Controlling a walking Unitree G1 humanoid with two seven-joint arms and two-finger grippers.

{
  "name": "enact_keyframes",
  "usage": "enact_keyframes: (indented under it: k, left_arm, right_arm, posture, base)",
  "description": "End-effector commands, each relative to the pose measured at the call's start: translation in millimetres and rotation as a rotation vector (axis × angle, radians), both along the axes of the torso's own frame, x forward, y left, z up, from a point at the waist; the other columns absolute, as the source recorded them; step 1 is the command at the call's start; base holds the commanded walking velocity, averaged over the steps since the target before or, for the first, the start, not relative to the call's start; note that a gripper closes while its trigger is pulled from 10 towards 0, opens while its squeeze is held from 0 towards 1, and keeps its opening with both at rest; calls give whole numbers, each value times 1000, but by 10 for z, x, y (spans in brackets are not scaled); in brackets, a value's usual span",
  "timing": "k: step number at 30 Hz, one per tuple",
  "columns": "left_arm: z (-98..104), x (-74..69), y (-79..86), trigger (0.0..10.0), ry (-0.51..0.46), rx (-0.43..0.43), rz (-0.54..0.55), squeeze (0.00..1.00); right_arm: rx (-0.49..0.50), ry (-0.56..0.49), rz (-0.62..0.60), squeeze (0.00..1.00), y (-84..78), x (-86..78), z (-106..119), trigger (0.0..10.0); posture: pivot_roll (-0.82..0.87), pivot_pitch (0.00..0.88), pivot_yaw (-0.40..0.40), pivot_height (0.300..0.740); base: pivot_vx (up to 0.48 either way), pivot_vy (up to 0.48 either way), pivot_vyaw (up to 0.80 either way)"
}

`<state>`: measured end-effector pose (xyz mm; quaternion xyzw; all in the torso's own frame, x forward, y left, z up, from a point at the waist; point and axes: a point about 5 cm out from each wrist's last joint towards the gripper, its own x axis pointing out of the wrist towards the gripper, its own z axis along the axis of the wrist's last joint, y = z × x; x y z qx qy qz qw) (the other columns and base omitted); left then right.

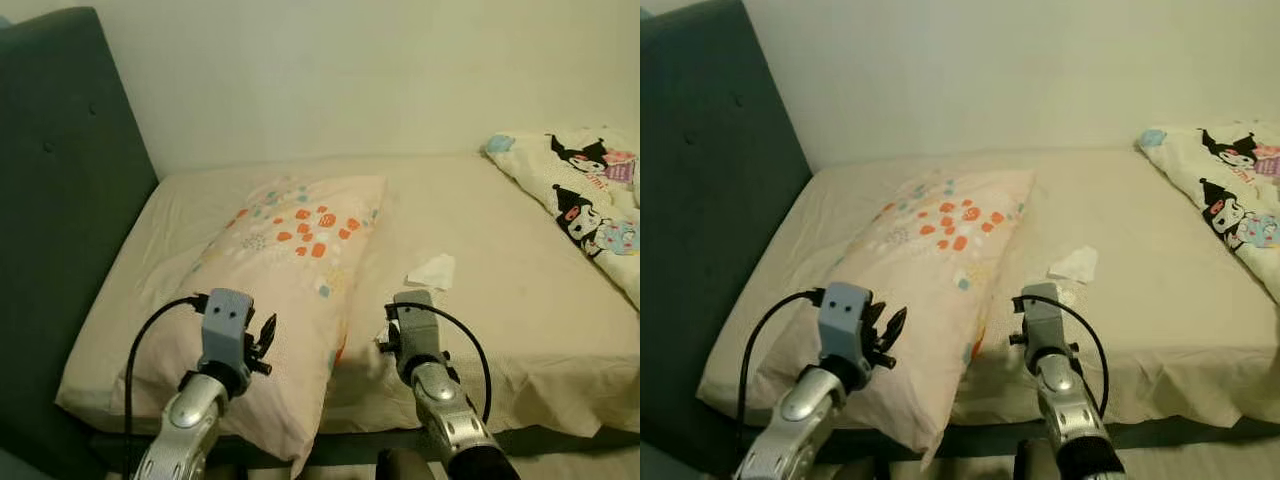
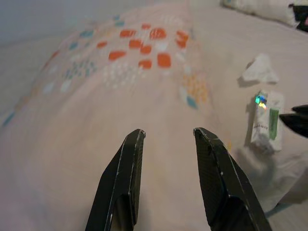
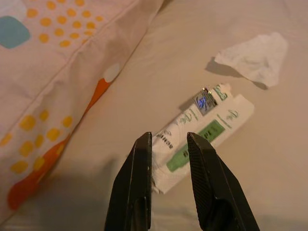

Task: Clean up the room

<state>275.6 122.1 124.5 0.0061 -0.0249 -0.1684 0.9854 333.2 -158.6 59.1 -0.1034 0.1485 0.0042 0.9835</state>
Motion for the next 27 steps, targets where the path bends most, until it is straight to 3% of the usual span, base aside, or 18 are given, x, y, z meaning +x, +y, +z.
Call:
enact_keyframes:
  k: [1, 7, 12, 15, 18, 21, 27]
  left_arm:
    - [72, -11, 18, 10000, -13, 20, -28, 0]
    - [218, -23, 50, 10000, -42, 5, -35, 0]
    - [332, -46, 37, 10000, -54, -19, -73, 0]
    - [408, -70, -6, 10000, -65, -9, -125, 0]
    - [480, -100, -33, 10000, -79, -5, -168, 0]
    - [561, -184, -128, 10000, -94, 3, -283, 0]
    - [581, -275, -213, 10000, -82, 36, -361, 0]
  right_arm:
    - [21, 1, -6, 1000, -35, 34, 6, 10000]
    - [41, -23, -26, 1000, -85, 138, 115, 10000]
    - [-4, 7, -71, 1000, -160, 203, 149, 10000]
    - [84, 50, -145, 1000, -223, 235, 138, 10000]
    - [125, 43, -154, 1000, -216, 272, 175, 10000]
    - [194, 49, -147, 1000, -184, 287, 178, 10000]
    - [271, 68, -147, 1000, -173, 259, 115, 10000]
  posture:
    - [19, 118, 12, 583]
    - [39, 158, 16, 583]
    - [62, 190, 25, 583]
    - [85, 217, 41, 583]
    - [97, 234, 47, 583]
    - [107, 242, 50, 583]
    - [125, 255, 58, 583]
  base:
    - [0, 0, 0]
    - [0, 0, 0]
    - [0, 0, 0]
    - [0, 0, 0]
    - [0, 0, 0]
    - [0, 0, 0]
    - [0, 0, 0]
